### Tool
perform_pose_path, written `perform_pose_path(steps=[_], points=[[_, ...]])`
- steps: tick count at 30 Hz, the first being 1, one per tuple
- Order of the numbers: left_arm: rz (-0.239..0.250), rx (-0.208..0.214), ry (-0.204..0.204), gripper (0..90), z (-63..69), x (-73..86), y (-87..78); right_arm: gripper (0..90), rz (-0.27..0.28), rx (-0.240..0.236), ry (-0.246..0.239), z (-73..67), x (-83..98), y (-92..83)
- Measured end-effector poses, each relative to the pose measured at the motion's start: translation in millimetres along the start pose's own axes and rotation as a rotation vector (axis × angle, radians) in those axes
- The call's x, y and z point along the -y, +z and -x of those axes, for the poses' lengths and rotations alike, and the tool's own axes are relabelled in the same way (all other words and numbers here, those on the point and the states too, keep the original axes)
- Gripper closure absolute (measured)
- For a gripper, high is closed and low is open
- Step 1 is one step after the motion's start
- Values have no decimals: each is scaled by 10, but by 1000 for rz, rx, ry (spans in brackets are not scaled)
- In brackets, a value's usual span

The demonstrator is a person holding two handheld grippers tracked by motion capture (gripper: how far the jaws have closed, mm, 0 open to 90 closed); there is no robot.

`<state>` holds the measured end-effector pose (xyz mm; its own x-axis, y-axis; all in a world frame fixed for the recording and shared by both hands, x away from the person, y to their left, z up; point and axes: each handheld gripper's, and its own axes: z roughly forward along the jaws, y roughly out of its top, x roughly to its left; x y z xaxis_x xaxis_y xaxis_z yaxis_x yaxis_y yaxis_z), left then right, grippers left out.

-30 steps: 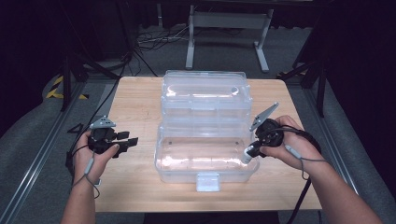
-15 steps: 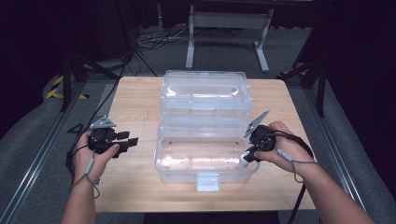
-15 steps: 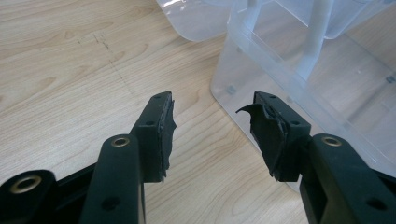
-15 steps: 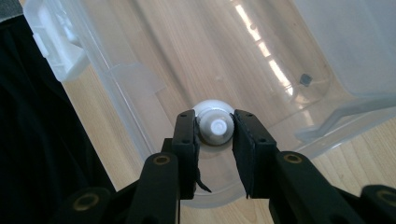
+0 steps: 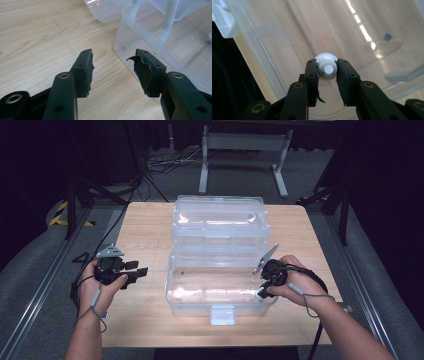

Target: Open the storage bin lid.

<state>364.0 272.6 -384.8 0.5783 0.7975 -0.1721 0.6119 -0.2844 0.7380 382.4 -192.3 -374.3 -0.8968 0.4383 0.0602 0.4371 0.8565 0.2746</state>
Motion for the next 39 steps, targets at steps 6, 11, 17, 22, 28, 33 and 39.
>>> perform_pose_path(steps=[6,11,17,22,28,33,39], points=[[-1,1,1,501,0,-1,-5,716,-26,-2,-4,10,-10,82],[-1,1,1,501,-1,-1,-5,717,-42,-2,-9,22,-9,121],[0,3,0,501,3,-2,-6,716,-53,-6,-10,21,-9,145],[-1,2,1,501,2,-2,-6,716,-52,-7,-7,20,-4,153],[-2,2,1,501,2,-3,-2,714,-50,-7,-13,19,-3,152],[-1,4,1,500,0,-3,-6,672,-27,-29,-6,15,-7,127],[0,10,3,497,6,-8,4,653,-6,-22,2,-4,-10,61]])
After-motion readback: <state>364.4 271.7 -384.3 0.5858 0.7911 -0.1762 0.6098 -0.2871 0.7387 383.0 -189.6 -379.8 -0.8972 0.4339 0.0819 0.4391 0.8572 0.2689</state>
